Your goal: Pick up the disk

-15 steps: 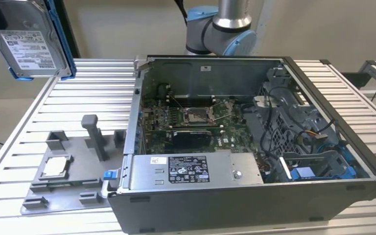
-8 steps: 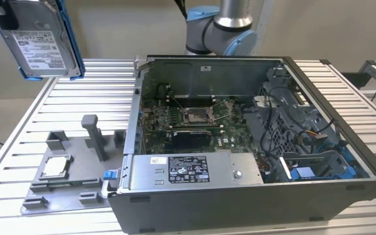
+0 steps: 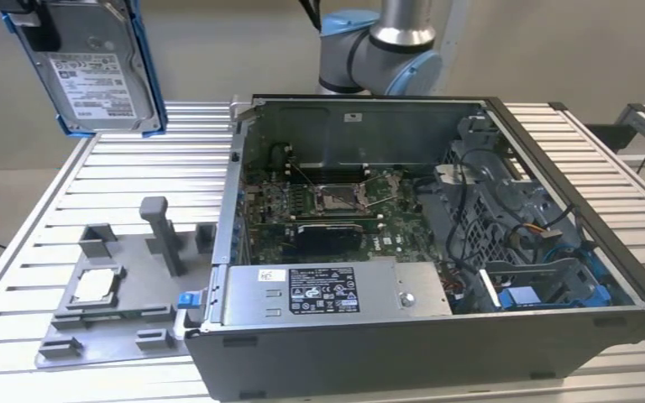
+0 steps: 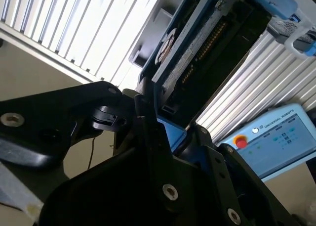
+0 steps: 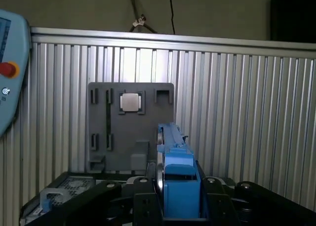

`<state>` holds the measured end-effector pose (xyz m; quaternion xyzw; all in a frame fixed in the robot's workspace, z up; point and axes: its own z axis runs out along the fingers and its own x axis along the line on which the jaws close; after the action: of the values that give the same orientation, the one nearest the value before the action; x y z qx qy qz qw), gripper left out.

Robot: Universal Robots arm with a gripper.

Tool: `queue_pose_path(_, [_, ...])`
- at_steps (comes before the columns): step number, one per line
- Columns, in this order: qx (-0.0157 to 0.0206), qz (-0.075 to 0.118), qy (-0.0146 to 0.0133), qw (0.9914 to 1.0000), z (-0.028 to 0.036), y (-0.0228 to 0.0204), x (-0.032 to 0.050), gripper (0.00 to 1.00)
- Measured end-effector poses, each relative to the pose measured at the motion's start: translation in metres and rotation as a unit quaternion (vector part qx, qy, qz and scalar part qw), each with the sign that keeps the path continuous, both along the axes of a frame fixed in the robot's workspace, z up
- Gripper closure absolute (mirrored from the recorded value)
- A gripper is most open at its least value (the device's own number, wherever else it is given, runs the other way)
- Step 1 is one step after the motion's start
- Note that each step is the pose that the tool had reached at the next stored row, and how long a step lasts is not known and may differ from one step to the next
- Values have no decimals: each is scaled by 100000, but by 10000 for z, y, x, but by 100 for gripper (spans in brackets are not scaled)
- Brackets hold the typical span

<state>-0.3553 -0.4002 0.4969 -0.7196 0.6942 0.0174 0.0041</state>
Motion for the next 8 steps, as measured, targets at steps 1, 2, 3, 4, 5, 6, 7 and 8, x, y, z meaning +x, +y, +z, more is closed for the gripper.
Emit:
queue_pose_path(1, [4, 2, -3, 100000, -1, 0, 33, 100])
queue_pose_path(2, [1, 2, 2, 100000, 0, 0, 66, 100])
queue_pose_path(3, [3, 0, 2, 100000, 0, 0, 98, 100])
queue_pose_path(4, [2, -1, 8, 100000, 0, 0, 132, 100])
queue_pose_path(5, [0, -1, 12, 100000, 0, 0, 165, 100])
queue_pose_path(6, [1, 0, 16, 100000, 0, 0, 205, 100])
queue_pose_path(7, [2, 1, 23, 100000, 0, 0, 241, 100])
queue_pose_path(8, [2, -2, 31, 100000, 0, 0, 278, 100])
